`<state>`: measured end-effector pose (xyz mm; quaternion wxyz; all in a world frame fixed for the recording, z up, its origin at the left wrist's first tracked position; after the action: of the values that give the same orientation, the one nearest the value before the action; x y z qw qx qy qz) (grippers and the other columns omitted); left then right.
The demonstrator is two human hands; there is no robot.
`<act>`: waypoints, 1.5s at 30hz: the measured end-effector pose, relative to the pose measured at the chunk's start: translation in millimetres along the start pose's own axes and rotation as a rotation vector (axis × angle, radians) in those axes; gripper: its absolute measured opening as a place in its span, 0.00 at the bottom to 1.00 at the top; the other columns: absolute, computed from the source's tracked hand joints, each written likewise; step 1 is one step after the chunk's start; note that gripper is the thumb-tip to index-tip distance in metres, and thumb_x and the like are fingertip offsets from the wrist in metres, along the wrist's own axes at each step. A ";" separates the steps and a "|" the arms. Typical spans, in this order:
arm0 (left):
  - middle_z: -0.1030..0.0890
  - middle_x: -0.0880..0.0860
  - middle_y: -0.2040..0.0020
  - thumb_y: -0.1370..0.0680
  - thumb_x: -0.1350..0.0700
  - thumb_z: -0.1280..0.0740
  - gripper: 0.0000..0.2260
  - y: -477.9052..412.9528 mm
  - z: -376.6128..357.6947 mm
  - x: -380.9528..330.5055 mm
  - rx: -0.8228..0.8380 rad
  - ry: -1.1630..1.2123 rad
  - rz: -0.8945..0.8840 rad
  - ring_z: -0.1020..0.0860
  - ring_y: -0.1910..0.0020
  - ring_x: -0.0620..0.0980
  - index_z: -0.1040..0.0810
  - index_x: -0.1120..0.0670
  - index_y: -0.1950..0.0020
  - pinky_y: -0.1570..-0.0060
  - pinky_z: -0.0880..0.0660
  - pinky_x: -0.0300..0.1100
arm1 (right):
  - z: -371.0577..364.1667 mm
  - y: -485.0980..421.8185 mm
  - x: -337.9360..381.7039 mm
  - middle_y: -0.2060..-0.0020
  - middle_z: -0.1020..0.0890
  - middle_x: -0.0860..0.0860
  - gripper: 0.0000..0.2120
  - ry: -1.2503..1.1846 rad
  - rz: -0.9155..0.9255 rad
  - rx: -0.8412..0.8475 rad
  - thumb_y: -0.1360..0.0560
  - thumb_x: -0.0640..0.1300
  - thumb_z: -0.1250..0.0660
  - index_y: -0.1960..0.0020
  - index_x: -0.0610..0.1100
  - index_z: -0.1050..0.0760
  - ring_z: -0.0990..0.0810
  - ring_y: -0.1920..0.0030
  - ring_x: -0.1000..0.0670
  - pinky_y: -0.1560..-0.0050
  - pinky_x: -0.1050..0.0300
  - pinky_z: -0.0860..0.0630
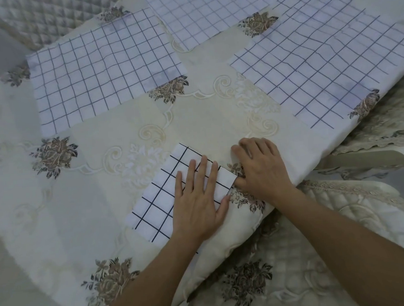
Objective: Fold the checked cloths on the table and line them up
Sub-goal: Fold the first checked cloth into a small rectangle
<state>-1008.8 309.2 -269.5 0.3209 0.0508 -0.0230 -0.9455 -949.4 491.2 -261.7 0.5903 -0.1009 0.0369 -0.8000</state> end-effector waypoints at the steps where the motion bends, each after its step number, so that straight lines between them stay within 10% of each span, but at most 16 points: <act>1: 0.51 0.54 0.18 0.19 0.36 0.50 0.33 -0.1 0.2 0.0 -0.001 -0.003 0.001 0.54 0.19 0.55 0.50 0.51 0.18 0.25 0.47 0.62 | 1.0 0.5 -2.1 0.40 0.24 0.46 0.27 0.011 0.019 0.010 0.28 0.62 0.35 0.39 0.44 0.26 0.26 0.40 0.42 0.35 0.43 0.32; 18: 0.49 0.59 0.19 0.20 0.33 0.51 0.39 0.7 1.2 -0.8 -0.012 0.030 0.075 0.52 0.19 0.55 0.47 0.62 0.20 0.24 0.46 0.59 | 11.4 11.9 8.5 0.43 0.18 0.47 0.11 -0.016 0.522 -0.199 0.23 0.38 0.35 0.42 0.43 0.20 0.19 0.45 0.43 0.44 0.48 0.23; 27: 0.33 0.52 0.25 0.18 0.36 0.51 0.26 -22.3 19.7 24.0 -0.050 0.050 0.051 0.33 0.28 0.54 0.33 0.45 0.24 0.36 0.35 0.53 | 3.6 18.8 -0.6 0.37 0.20 0.50 0.12 0.005 0.603 -0.142 0.21 0.39 0.35 0.39 0.44 0.20 0.21 0.39 0.41 0.40 0.45 0.24; 40: 0.54 0.51 0.18 0.18 0.38 0.54 0.30 -34.5 0.8 53.6 -0.041 -0.009 0.014 0.56 0.19 0.51 0.53 0.48 0.18 0.22 0.52 0.56 | 20.2 21.8 32.4 0.42 0.17 0.47 0.13 -0.146 0.404 -0.150 0.21 0.45 0.38 0.43 0.41 0.19 0.20 0.39 0.43 0.35 0.44 0.27; 45: 0.64 0.57 0.19 0.19 0.43 0.50 0.35 -30.1 0.3 54.2 0.037 -0.171 -0.012 0.63 0.20 0.55 0.63 0.56 0.19 0.23 0.52 0.59 | 3.9 -15.1 124.3 0.21 0.41 0.41 0.30 -0.369 0.037 0.060 0.17 0.54 0.47 0.21 0.36 0.42 0.47 0.20 0.46 0.22 0.47 0.44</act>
<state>-1069.8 300.1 -275.9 0.3111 -0.0241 -0.0676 -0.9477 -997.9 377.6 -240.6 0.6042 -0.2276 -0.0942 -0.7578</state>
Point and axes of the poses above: each hand's wrist, its own y-axis away from the middle knuckle, its own z-axis out of the back of the hand, x = y × z, the point moved 2 cm from there along -y, towards the middle knuckle
